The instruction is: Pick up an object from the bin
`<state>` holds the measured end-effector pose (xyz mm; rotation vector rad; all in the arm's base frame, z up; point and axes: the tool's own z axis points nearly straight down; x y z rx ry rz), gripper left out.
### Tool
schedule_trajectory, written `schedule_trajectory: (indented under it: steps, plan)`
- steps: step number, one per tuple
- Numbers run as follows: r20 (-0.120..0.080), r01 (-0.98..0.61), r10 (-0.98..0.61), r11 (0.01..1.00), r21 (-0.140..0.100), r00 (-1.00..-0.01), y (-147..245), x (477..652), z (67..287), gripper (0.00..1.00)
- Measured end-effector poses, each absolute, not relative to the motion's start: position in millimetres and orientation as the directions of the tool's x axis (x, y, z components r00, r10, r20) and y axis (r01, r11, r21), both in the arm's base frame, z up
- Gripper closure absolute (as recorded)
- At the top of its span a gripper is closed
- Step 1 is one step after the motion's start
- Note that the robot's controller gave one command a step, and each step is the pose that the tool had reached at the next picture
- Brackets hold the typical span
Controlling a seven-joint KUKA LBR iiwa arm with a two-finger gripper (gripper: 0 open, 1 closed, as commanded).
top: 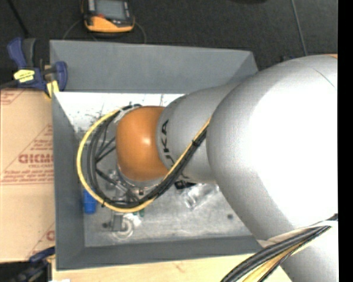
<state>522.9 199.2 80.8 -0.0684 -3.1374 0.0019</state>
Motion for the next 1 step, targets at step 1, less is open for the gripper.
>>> schedule_trajectory:
  steps: [1]
  plan:
    - [-0.010, -0.230, -0.230, 0.973, 0.000, -0.973, 204.2, 542.6, 157.8, 0.00]
